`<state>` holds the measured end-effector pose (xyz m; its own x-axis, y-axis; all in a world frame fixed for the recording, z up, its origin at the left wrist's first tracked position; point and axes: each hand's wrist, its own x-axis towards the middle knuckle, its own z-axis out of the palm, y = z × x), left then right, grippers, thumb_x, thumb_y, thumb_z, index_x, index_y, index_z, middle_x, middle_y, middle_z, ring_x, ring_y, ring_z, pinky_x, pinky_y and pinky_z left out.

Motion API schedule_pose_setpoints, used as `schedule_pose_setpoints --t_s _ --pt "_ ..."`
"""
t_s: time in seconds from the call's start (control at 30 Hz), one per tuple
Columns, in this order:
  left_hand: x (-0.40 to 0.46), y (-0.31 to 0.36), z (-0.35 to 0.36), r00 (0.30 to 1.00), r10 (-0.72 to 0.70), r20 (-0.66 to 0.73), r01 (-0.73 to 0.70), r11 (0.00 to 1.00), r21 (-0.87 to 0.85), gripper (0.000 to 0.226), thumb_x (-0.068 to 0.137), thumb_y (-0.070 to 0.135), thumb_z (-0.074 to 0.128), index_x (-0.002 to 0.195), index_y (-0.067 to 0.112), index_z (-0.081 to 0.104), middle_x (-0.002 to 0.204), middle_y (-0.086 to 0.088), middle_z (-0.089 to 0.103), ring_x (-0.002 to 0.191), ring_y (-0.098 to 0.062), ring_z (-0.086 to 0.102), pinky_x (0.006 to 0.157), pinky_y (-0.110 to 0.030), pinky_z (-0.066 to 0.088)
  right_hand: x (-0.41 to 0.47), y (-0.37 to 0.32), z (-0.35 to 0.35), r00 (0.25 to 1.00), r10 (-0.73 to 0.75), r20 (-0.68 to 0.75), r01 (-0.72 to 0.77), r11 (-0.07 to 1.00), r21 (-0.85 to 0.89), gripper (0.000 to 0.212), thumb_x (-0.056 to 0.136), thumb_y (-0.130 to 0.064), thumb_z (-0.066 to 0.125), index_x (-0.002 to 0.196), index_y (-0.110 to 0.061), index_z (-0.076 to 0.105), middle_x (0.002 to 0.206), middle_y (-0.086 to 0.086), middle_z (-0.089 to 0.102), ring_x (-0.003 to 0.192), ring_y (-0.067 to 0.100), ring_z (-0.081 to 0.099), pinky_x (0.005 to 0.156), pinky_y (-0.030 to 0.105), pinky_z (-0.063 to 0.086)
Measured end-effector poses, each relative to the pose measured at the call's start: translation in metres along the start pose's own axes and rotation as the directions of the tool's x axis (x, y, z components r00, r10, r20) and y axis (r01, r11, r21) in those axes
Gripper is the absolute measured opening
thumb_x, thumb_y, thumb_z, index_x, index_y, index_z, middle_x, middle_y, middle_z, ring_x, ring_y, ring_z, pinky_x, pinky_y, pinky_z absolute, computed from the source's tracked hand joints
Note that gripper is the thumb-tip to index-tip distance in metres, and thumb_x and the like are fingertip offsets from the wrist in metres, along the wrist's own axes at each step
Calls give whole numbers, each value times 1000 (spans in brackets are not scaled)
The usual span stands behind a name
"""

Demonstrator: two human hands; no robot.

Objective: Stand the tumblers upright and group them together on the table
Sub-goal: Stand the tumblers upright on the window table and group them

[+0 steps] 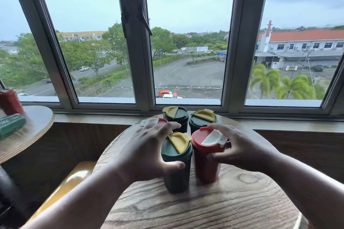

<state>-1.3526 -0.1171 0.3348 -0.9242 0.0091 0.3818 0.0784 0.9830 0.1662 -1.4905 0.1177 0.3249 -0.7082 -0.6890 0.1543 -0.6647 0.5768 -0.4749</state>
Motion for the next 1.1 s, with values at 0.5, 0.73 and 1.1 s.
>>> schedule_pose_setpoints --t_s 0.5,0.73,1.1 --pt "9 -3 -13 965 71 252 -58 997 -57 106 66 51 82 149 53 16 136 30 36 110 14 10 95 -22 13 -2 -2 11 997 79 13 -80 980 183 110 48 -80 81 143 -40 44 133 -6 58 111 8 61 101 26 50" --pt "16 -6 -13 941 115 319 -97 993 -74 108 67 36 79 147 58 10 144 35 36 112 30 4 99 -25 10 -1 -1 11 997 81 19 -83 975 204 109 50 -71 78 146 -33 44 133 -5 59 115 11 61 106 38 49" --pt "11 -10 -5 972 111 206 -86 988 -126 110 63 58 82 141 69 6 142 39 32 132 22 6 112 -13 7 5 4 10 1000 17 16 -19 994 105 107 53 -75 71 146 -32 42 133 -5 56 117 9 51 105 29 43"
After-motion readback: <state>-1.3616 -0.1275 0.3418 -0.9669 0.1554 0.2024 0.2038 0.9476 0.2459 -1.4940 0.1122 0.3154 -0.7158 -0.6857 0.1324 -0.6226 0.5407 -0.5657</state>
